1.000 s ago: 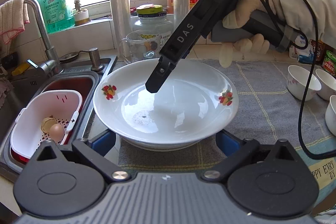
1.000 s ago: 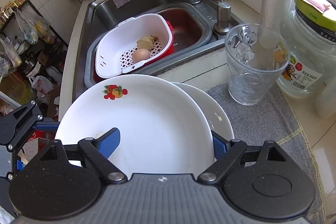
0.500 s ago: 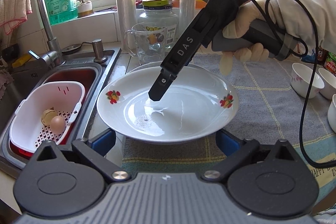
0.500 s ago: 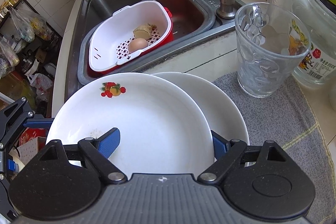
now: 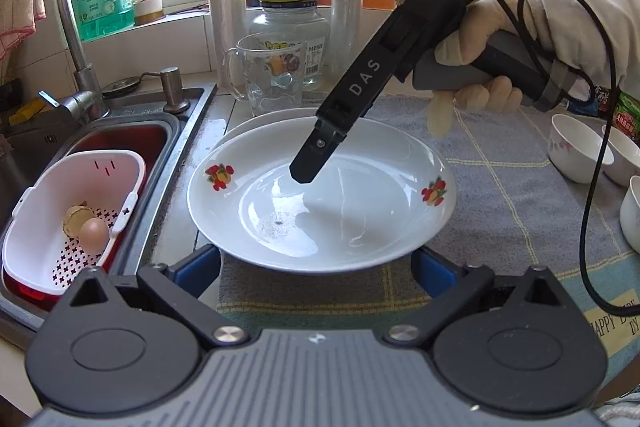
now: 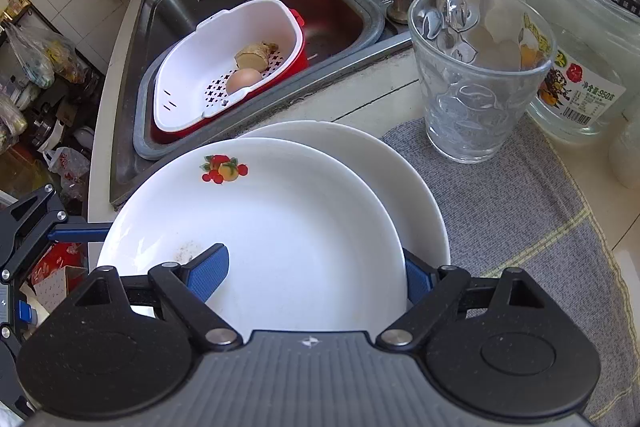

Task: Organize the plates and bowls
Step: 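Lower the plate onto the stacked plates and open the right tool, then move the right tool to a white bowl and grasp its rim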

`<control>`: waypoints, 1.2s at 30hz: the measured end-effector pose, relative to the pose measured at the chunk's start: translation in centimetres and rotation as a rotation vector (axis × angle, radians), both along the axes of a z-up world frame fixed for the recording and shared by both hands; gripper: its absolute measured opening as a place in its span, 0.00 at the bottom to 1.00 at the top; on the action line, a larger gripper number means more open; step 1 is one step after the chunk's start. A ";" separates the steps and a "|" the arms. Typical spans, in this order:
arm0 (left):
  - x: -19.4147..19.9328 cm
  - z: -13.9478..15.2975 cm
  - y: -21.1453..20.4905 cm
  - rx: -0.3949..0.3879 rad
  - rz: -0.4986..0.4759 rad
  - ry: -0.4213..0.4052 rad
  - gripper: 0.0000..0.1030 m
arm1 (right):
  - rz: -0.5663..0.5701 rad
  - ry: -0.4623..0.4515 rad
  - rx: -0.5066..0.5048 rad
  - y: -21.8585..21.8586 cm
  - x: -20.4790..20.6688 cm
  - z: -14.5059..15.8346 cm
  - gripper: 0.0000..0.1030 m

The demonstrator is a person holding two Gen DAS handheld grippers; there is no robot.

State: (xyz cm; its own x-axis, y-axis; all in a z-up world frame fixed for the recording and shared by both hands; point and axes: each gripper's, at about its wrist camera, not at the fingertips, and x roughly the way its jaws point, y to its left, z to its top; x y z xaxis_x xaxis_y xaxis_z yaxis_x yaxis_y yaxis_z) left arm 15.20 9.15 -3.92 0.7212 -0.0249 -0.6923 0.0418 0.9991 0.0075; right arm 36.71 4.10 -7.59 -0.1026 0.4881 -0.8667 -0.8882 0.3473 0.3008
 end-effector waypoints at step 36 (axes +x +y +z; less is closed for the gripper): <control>0.2 0.6 -0.1 0.011 -0.094 -0.067 0.98 | -0.083 -0.211 -0.016 -4.4 -3.8 3.6 1.00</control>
State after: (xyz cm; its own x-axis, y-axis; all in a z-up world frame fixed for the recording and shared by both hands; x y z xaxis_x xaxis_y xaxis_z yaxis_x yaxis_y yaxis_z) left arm 15.38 9.10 -3.34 0.7607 -0.0873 -0.6432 0.1343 0.9906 0.0245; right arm 32.94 -0.33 -3.94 0.1216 0.4729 -0.8727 -0.8988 0.4255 0.1054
